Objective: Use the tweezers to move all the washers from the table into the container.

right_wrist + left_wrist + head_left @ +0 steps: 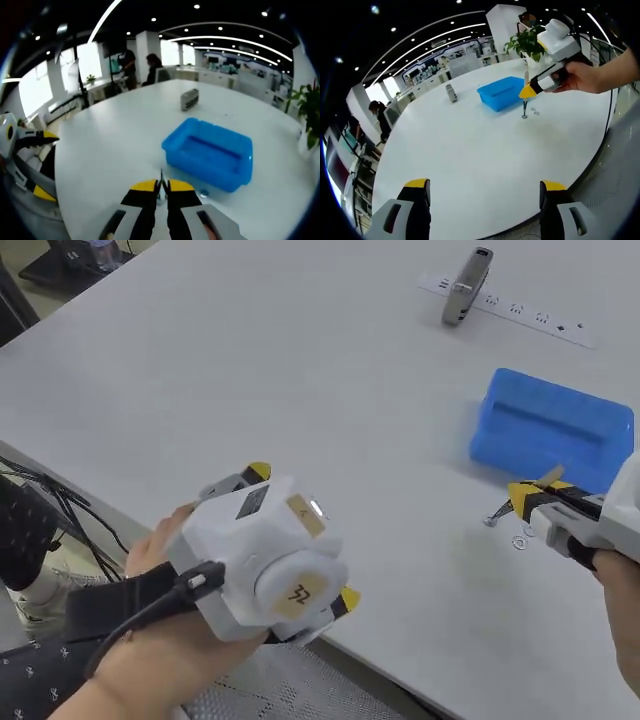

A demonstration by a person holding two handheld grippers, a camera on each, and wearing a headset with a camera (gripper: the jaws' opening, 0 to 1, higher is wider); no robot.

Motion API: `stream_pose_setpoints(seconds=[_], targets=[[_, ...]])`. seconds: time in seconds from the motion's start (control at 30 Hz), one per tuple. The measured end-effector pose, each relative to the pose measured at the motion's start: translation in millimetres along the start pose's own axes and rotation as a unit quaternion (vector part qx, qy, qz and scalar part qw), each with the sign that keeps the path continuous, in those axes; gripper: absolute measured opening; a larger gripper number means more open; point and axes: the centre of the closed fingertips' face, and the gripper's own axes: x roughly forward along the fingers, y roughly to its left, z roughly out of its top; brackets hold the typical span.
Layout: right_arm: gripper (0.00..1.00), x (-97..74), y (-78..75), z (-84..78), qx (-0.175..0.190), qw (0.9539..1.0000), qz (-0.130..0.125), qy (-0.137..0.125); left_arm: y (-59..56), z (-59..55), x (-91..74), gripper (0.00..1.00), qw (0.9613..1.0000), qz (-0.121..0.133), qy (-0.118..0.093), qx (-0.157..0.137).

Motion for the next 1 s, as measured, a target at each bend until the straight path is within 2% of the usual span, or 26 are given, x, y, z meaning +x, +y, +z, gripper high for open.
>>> stream_pose_setpoints(seconds=[0.03, 0.07, 0.57, 0.67, 1.0], targets=[[0.03, 0.8, 0.4, -3.3, -0.001, 1.0, 0.002, 0.009, 0.0, -0.2, 0.1, 0.92, 1.0, 0.0, 0.0, 0.0], [0.03, 1.0, 1.7, -0.6, 0.0, 1.0, 0.004, -0.002, 0.0, -0.6, 0.2, 0.92, 1.0, 0.0, 0.002, 0.001], [0.03, 3.8, 0.7, -0.1, -0.027, 0.9995, -0.009, -0.012, -0.2, -1.6, 0.6, 0.92, 1.0, 0.001, 0.005, 0.003], [0.02, 4.1, 2.6, -1.6, -0.017, 0.9997, -0.007, -0.014, -0.5, -1.6, 0.6, 0.92, 1.0, 0.0, 0.005, 0.004], [0.02, 5.4, 5.1, -0.6, -0.021, 0.9996, -0.009, -0.018, -0.9, -2.1, 0.5, 0.91, 1.0, -0.001, 0.007, 0.005]])
